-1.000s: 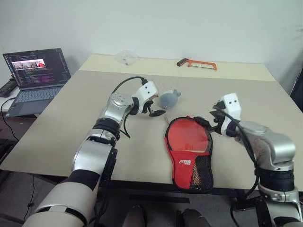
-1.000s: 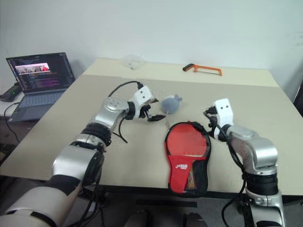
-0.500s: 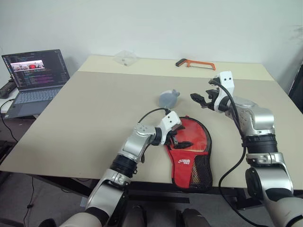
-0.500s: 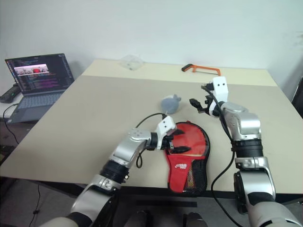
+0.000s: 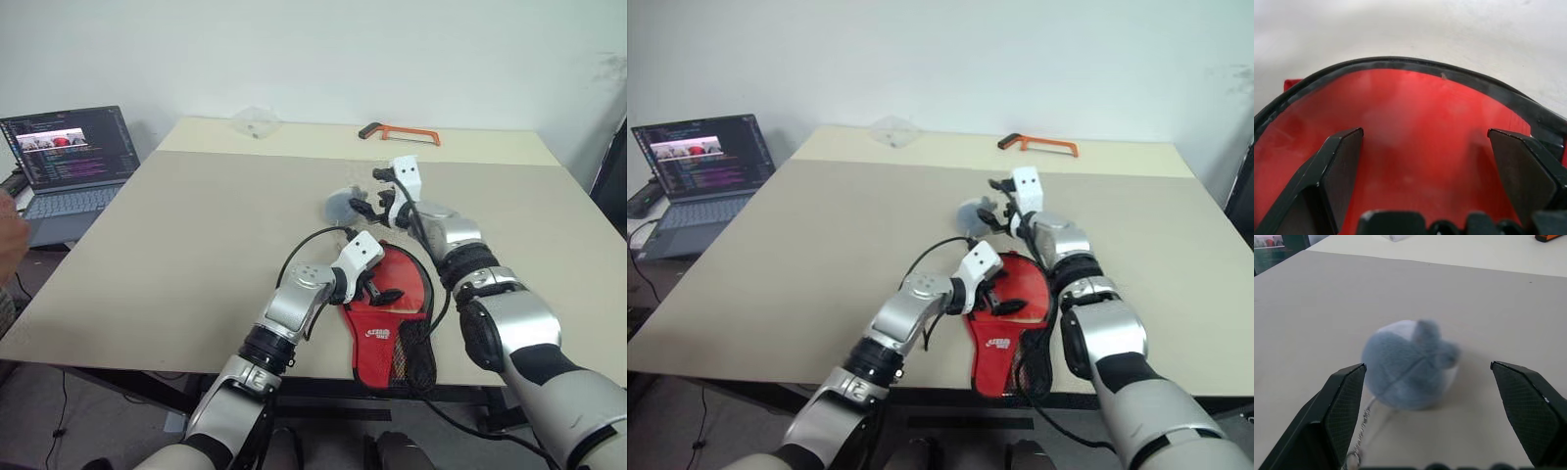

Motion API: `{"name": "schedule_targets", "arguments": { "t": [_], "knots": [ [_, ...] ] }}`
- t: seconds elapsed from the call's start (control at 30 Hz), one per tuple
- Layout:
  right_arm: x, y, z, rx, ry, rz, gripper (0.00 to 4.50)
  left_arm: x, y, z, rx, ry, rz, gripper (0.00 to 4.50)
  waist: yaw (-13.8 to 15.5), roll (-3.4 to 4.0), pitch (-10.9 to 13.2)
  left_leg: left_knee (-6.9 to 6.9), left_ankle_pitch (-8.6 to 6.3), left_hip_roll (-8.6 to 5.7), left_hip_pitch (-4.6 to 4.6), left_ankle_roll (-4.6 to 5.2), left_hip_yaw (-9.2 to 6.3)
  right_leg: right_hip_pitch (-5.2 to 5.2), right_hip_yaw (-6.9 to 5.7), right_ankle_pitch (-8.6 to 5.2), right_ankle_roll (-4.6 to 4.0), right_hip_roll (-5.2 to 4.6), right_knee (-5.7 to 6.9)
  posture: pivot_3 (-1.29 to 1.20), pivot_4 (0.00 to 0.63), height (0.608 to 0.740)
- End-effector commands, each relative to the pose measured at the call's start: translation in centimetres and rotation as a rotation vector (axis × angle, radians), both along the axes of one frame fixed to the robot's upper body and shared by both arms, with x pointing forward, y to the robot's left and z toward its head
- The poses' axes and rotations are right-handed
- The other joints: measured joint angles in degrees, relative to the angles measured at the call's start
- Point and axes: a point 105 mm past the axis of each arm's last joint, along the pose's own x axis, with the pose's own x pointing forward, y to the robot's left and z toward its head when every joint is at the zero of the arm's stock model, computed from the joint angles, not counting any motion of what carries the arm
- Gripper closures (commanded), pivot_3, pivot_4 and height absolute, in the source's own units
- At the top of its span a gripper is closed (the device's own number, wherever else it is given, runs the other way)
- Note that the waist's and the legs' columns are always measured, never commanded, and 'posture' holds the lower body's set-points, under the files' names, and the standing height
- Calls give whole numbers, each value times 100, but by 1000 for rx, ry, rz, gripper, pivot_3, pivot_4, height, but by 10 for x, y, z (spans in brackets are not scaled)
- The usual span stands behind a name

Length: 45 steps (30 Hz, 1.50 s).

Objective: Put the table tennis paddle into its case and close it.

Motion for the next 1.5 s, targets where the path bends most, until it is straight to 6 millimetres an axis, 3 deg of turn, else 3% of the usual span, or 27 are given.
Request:
{"name": "schedule_targets", "arguments": {
  "t": [0.03,0.27,0.6,0.83,1.1,1.2,1.5],
  "knots": [
    [3,11,15,3,-57,-18,0,-5,2,-4,17,15,9,65,0,1,1,-2,0,0,0,0,0,0,1,0,0,0,0,0,150,740],
    [-1,29,2,-24,-44,-3,0,-14,10,-8,31,33,28,65,-4,3,2,-6,0,0,7,-1,0,2,2,0,-1,0,1,0,150,740],
    [1,32,-1,-64,-57,-92,0,-22,14,-11,43,43,49,65,-19,4,2,-12,-1,0,38,-1,1,26,7,-1,-3,0,-1,0,150,740],
    [-13,51,-27,-216,23,61,0,-24,14,-12,44,43,59,65,-27,4,3,-15,-1,0,40,-1,1,26,8,-2,-4,0,-3,0,150,740],
    [-23,51,-57,-333,112,120,0,-28,8,-12,41,47,50,65,-26,5,3,-15,-1,0,41,-2,0,27,6,-2,-5,0,-4,0,150,740],
    [-25,52,-62,-348,123,132,565,-28,7,-12,38,47,50,0,-27,5,3,-15,-1,0,41,-2,0,28,7,-2,-5,0,-4,0,150,740],
    [-29,55,-68,-364,133,146,3518,-30,5,-13,41,47,47,0,-27,5,2,-16,-1,0,43,-2,0,29,6,-3,-6,0,-5,0,150,740]
  ]
}}
